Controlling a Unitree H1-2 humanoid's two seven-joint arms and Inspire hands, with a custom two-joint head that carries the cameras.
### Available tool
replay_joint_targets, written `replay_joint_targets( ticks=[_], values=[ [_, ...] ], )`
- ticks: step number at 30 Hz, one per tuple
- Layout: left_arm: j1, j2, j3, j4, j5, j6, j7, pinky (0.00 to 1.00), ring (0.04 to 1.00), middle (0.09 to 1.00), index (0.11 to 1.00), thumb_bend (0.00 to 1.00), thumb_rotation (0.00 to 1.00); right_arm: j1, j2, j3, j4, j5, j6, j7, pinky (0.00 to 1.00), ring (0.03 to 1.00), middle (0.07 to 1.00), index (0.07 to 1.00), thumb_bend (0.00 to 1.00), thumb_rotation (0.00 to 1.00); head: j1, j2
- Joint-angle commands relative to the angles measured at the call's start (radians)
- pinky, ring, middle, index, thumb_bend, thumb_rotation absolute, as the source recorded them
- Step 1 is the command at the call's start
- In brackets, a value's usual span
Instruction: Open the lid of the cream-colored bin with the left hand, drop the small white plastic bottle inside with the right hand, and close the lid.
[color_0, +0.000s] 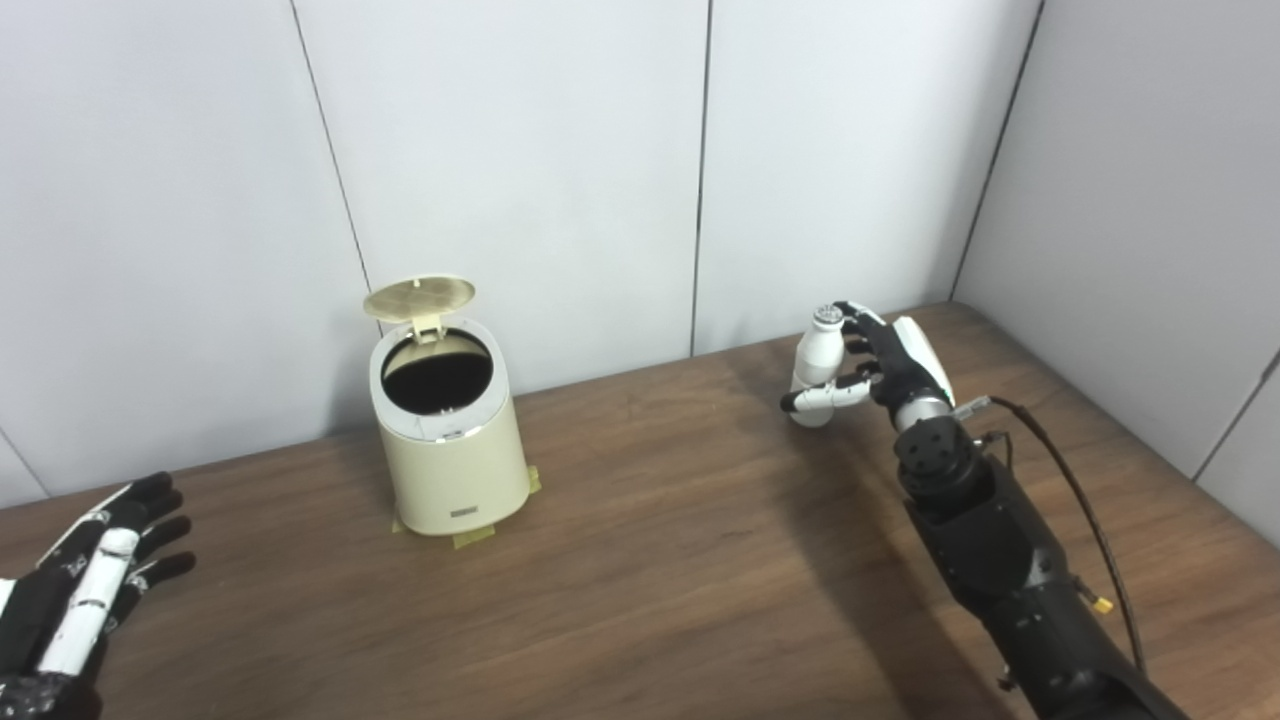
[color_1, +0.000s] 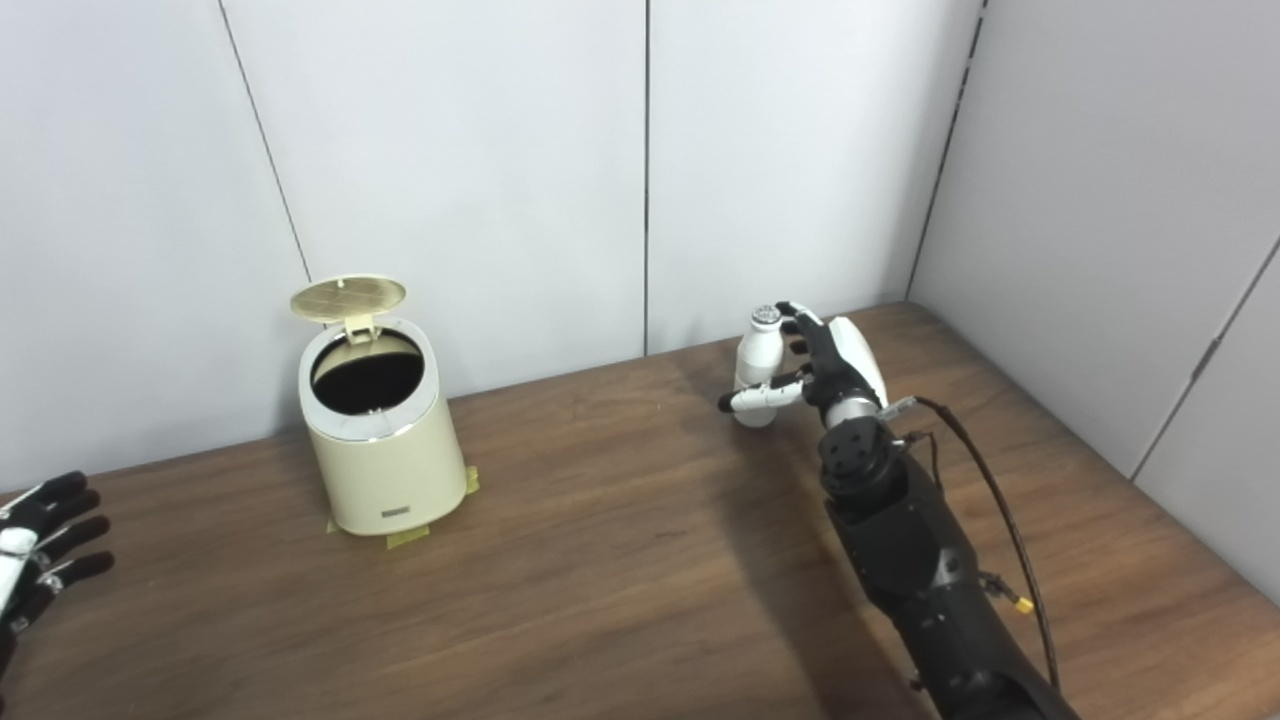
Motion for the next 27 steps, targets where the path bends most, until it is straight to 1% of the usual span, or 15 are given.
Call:
replay_joint_targets(
  ticks=[1,5,8,10,12,15,19,21,24,25,26,27],
  values=[
    [-0.036,0.029,-0.004,-0.045,0.013,-0.022,-0.006,0.76,0.823,0.845,0.842,0.54,0.73,-0.057,-0.021,-0.003,-0.008,-0.016,-0.057,-0.028,0.71,0.793,0.827,0.866,0.87,0.09,-0.001,0.0],
    [-0.036,0.039,-0.014,-0.051,0.021,-0.01,-0.009,0.75,0.813,0.837,0.835,0.53,0.74,-0.053,-0.02,0.01,0.011,-0.016,-0.12,-0.041,0.68,0.754,0.801,0.841,0.85,0.04,-0.001,0.0],
    [-0.038,0.041,-0.014,-0.053,0.008,0.003,-0.015,0.78,0.813,0.829,0.821,0.55,0.74,-0.052,-0.015,0.019,0.036,-0.029,-0.167,-0.068,0.65,0.712,0.766,0.804,0.85,0.03,0.006,0.004],
    [-0.037,0.042,-0.016,-0.06,0.016,0.015,-0.015,0.78,0.814,0.828,0.828,0.53,0.78,-0.054,-0.013,0.027,0.058,-0.034,-0.199,-0.087,0.64,0.695,0.746,0.776,0.84,0.02,0.005,0.004],
    [-0.035,0.041,-0.015,-0.065,0.016,0.02,-0.015,0.78,0.814,0.827,0.836,0.5,0.84,-0.056,-0.009,0.036,0.074,-0.047,-0.205,-0.107,0.63,0.678,0.726,0.749,0.81,0.02,0.005,0.004],
    [-0.034,0.043,-0.013,-0.07,0.013,0.024,-0.019,0.79,0.815,0.826,0.836,0.46,0.89,-0.058,-0.001,0.039,0.092,-0.054,-0.214,-0.125,0.61,0.658,0.71,0.732,0.77,0.02,0.005,0.004],
    [-0.032,0.045,-0.011,-0.086,0.009,0.047,-0.019,0.79,0.82,0.83,0.835,0.44,0.92,-0.05,0.002,0.037,0.097,-0.054,-0.236,-0.141,0.56,0.619,0.687,0.725,0.71,0.0,0.008,0.007],
    [-0.031,0.046,-0.011,-0.091,0.011,0.05,-0.02,0.79,0.819,0.83,0.836,0.43,0.93,-0.046,0.002,0.036,0.102,-0.057,-0.25,-0.151,0.54,0.6,0.669,0.719,0.7,0.0,0.01,0.007],
    [-0.033,0.047,-0.011,-0.09,0.011,0.047,-0.022,0.78,0.818,0.828,0.837,0.44,0.93,-0.042,0.003,0.029,0.104,-0.056,-0.263,-0.164,0.51,0.566,0.623,0.697,0.69,0.0,0.01,0.007],
    [-0.033,0.047,-0.011,-0.091,0.012,0.046,-0.021,0.78,0.814,0.823,0.835,0.44,0.92,-0.041,0.003,0.027,0.104,-0.056,-0.264,-0.168,0.5,0.555,0.559,0.69,0.63,0.0,0.01,0.007],
    [-0.033,0.047,-0.012,-0.091,0.013,0.047,-0.021,0.77,0.811,0.819,0.834,0.44,0.91,-0.041,0.003,0.026,0.107,-0.057,-0.267,-0.174,0.49,0.545,0.519,0.685,0.59,0.0,0.011,0.007],
    [-0.032,0.048,-0.014,-0.092,0.014,0.046,-0.021,0.77,0.812,0.82,0.836,0.44,0.92,-0.04,0.003,0.025,0.109,-0.061,-0.271,-0.184,0.48,0.535,0.504,0.679,0.57,0.0,0.011,0.007]
  ],
)
